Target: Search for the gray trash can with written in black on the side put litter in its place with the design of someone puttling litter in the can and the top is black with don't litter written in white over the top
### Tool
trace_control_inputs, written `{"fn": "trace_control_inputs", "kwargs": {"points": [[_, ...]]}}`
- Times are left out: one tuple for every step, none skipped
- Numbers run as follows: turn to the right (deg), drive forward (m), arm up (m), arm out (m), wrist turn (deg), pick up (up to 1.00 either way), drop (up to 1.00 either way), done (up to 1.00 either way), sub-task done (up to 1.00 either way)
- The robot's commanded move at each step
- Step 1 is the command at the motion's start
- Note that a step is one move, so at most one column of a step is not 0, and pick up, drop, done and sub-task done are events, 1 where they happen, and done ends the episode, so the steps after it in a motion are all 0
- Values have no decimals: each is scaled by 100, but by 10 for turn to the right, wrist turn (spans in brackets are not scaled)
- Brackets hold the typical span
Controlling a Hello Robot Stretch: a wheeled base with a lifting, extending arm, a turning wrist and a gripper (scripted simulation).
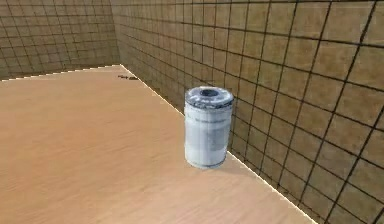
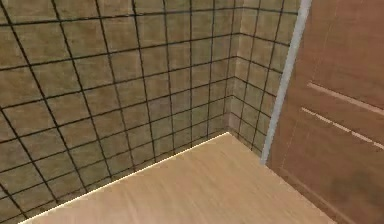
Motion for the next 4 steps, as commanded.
{"fn": "trace_control_inputs", "kwargs": {"points": [[450, 0, 0, 0, 0, 0, 0, 0, 0], [210, 0, 0, 0, 0, 0, 0, 0, 0], [0, 5, 0, 0, 0, 0, 0, 0, 0], [-450, 0, 0, 0, 0, 0, 0, 0, 0]]}}
